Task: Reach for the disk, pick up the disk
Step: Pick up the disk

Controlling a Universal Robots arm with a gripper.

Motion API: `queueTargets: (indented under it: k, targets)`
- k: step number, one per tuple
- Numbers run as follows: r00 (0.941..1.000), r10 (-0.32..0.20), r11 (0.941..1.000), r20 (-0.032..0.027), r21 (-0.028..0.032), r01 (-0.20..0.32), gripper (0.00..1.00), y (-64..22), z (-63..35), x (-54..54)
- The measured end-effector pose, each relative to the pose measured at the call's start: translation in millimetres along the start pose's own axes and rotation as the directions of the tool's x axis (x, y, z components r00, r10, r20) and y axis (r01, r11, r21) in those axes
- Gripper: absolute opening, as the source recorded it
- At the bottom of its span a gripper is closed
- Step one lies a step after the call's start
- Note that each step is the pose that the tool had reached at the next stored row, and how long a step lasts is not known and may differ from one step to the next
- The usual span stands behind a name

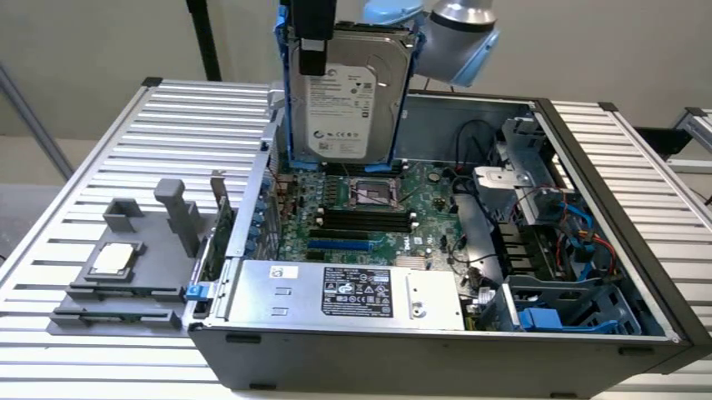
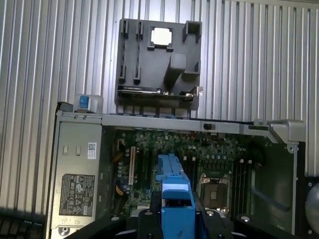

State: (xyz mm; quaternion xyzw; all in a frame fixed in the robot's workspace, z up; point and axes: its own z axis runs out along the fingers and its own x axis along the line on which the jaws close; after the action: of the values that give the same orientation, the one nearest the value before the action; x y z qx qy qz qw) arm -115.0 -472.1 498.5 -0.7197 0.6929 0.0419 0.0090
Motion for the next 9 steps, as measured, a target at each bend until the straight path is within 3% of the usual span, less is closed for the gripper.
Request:
queueTargets:
  k: [9]
  targets:
    - [1.0000, 0.000, 1.0000, 0.0016, -0.0056, 0.000, 0.33, -32.0, -2.5, 14.3]
